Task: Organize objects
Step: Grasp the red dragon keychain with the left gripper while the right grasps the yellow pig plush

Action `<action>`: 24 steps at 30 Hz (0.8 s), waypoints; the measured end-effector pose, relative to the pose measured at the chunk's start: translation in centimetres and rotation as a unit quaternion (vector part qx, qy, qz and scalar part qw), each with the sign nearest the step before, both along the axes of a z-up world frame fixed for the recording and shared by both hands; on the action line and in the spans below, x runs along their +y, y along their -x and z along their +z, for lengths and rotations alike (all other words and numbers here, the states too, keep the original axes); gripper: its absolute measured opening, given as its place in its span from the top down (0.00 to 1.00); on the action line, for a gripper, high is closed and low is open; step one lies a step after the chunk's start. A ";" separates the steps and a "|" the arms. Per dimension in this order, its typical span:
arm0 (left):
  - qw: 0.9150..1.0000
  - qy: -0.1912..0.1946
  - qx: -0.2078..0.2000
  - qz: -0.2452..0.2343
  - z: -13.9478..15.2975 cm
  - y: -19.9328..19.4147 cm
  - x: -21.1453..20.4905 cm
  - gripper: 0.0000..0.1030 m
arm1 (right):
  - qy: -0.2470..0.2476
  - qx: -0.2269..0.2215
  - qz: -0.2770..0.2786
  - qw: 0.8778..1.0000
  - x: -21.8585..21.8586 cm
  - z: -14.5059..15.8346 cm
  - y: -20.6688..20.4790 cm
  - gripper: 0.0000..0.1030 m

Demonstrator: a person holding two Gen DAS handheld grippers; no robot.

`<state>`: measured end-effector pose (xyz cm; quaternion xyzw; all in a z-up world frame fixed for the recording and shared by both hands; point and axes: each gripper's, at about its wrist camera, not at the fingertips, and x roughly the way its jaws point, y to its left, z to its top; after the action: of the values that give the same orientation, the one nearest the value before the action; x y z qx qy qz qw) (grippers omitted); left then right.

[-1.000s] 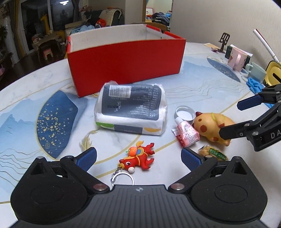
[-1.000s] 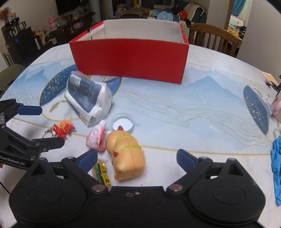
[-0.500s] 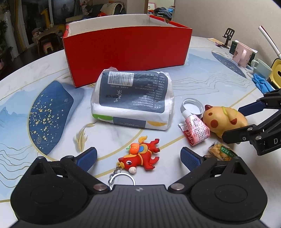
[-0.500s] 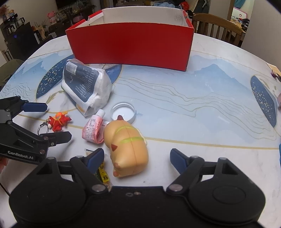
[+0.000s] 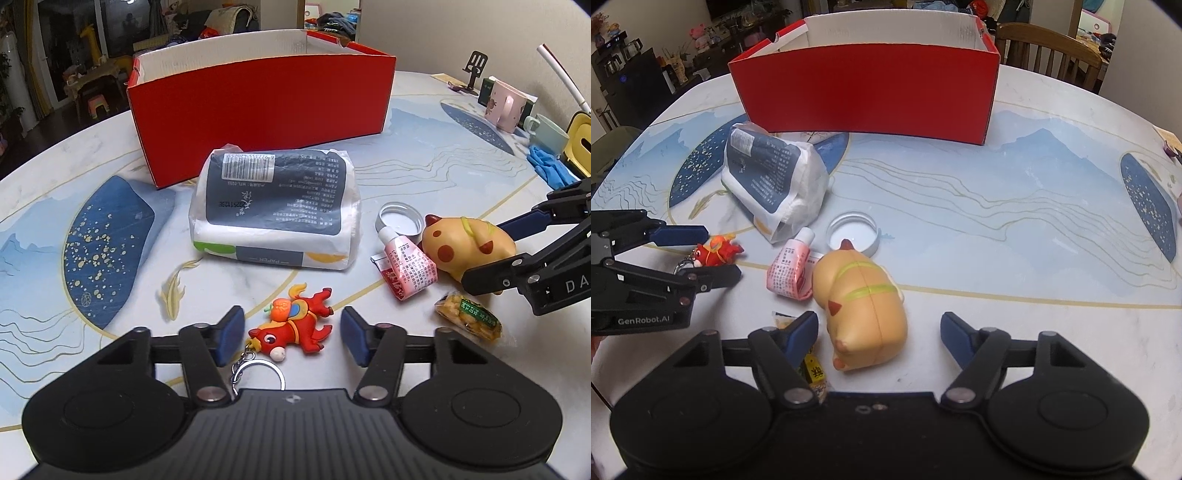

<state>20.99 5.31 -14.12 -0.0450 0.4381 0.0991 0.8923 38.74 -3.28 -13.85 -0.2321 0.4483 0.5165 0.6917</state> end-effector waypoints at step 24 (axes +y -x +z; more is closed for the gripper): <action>0.999 0.033 0.005 0.031 1.4 1.4 1.6 0.56 | -0.023 -0.008 -0.036 0.999 -1.7 2.6 1.3 0.60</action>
<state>19.57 6.92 -12.74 -0.0876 0.4440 0.1128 0.8846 37.40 -5.00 -11.29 -0.2037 0.4390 0.4998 0.7183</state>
